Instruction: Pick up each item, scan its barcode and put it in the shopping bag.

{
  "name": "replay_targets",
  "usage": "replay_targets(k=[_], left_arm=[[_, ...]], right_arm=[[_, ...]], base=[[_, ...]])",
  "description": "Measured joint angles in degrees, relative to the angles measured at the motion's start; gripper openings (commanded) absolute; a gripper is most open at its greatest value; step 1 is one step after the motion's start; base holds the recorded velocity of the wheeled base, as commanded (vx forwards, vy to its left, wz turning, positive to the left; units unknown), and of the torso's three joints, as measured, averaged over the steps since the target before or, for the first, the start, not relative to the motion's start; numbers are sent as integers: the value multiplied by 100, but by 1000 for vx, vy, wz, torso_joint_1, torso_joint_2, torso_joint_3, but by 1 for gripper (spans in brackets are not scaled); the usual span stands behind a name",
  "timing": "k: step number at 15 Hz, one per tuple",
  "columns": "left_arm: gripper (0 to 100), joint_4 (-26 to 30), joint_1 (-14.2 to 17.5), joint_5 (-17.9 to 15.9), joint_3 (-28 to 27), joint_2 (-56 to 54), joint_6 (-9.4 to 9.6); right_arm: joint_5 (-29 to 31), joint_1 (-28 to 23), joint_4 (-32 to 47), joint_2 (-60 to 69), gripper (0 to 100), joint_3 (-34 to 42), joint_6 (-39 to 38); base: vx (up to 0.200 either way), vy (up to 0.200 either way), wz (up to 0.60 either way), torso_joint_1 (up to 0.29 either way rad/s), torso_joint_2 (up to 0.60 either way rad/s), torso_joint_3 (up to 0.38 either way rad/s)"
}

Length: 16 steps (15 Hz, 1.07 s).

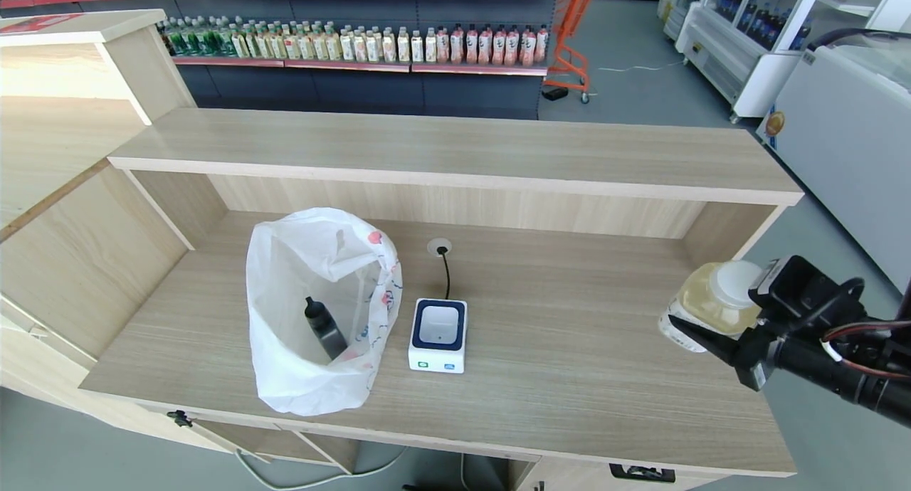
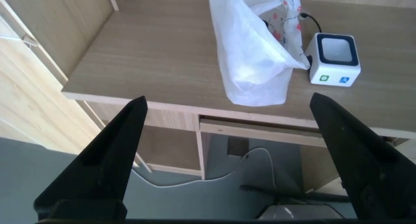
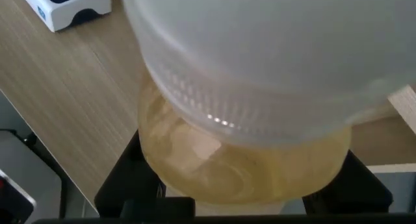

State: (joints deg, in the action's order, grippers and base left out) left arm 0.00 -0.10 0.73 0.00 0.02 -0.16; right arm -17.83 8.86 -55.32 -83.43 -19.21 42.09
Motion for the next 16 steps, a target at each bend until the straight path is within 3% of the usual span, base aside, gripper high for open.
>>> replay_targets(k=[3, 9, 16], left_arm=[[100, 0, 0, 0, 0, 0, 0], [100, 0, 0, 0, 0, 0, 6], [100, 0, -6, -5, 0, 0, 0]], right_arm=[[-149, -49, -5, 144, 0, 94, 386], [-190, -57, -2, 229, 0, 161, 424], [-382, -68, -2, 289, 0, 199, 389]], base=[[0, 0, 0, 0, 0, 0], [0, 0, 0, 0, 0, 0], [0, 200, 0, 3, 7, 2]])
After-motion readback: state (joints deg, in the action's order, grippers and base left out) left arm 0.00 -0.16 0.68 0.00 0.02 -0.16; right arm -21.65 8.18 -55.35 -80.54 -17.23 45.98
